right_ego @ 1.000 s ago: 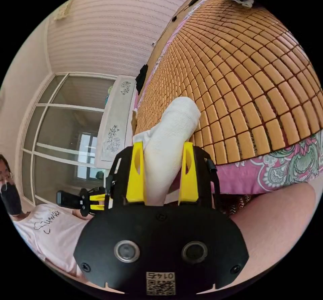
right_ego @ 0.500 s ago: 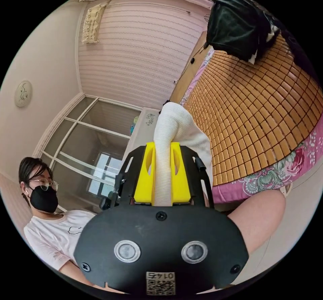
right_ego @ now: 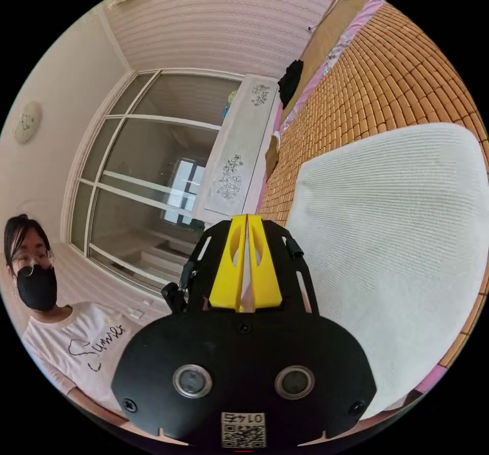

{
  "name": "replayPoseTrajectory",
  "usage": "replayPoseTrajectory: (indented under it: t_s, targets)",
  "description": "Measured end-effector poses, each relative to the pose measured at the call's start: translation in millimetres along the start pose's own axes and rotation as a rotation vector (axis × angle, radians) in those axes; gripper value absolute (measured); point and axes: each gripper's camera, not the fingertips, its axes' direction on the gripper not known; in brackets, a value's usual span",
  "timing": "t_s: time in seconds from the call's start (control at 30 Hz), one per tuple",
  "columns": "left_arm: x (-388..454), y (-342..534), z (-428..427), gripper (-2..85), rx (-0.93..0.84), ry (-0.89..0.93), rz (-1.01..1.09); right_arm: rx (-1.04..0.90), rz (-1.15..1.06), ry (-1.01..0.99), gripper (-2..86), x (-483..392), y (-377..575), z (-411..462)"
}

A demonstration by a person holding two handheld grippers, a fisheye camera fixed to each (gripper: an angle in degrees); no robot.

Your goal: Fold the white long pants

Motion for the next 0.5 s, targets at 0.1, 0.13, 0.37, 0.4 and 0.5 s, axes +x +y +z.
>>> replayPoseTrajectory:
  t_s: [0.1, 0.13, 0.37, 0.4, 0.5]
  targets:
    - [-3, -16, 1, 8.3, 0.042, 0.004, -0.024, -0.09, -0.105, 0.211, 0.2, -36, 34, -13]
    - [-2, -27, 6, 9.4, 0.044, 0.039, -0.015, -0.12, -0.13, 0.287, 0.3, -44, 42, -13]
    - [5, -88, 41, 11.7, -0.031, 0.066, 0.011, -0.307, -0.243, 0.849, 4.2, -76, 110, 42]
    - [4, -91, 44, 11.6, -0.049, 0.059, 0.005, -0.327, -0.238, 0.89, 4.7, -71, 112, 58]
    - [-5, -101, 71, 10.4, -0.174, 0.02, 0.015, -0.441, -0.191, 0.905, 4.9, -47, 107, 99]
